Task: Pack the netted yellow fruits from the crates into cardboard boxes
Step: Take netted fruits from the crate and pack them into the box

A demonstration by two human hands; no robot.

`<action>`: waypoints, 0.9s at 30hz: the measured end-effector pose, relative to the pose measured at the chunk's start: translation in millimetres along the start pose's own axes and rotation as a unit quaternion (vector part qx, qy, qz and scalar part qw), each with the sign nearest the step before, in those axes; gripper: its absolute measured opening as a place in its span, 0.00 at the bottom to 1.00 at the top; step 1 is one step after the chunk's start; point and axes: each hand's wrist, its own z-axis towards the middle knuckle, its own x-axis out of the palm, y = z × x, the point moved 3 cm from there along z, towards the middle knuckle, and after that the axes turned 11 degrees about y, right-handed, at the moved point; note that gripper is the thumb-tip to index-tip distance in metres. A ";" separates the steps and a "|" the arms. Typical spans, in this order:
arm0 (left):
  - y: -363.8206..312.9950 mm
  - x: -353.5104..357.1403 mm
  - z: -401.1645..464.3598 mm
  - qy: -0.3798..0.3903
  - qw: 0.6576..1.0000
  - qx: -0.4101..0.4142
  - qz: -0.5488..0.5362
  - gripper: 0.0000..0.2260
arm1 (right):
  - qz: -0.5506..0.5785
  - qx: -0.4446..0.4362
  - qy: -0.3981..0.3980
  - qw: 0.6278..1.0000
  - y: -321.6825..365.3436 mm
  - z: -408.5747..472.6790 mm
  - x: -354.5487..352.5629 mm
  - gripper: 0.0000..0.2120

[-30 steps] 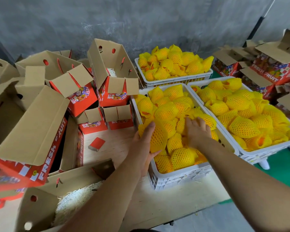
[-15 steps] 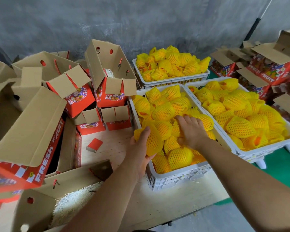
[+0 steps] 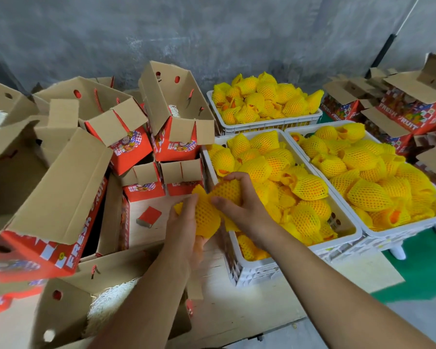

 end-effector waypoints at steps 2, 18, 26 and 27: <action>-9.7 -25.3 -8.7 -0.028 0.999 0.013 0.033 0.15 | 0.007 -0.006 -0.012 1.000 -1.9 4.6 22.8 0.16; -59.3 -216.3 -113.7 -0.058 0.998 -0.008 0.039 0.26 | 0.115 0.240 -0.038 0.963 -46.5 5.4 222.0 0.12; -35.5 -256.1 -92.2 -0.012 0.981 -0.145 0.130 0.27 | 0.194 0.376 0.053 0.905 -85.7 -11.6 236.3 0.16; -28.9 -257.7 -85.7 -0.028 0.967 -0.171 0.186 0.26 | 0.152 0.406 0.040 0.900 -92.3 -10.8 235.4 0.16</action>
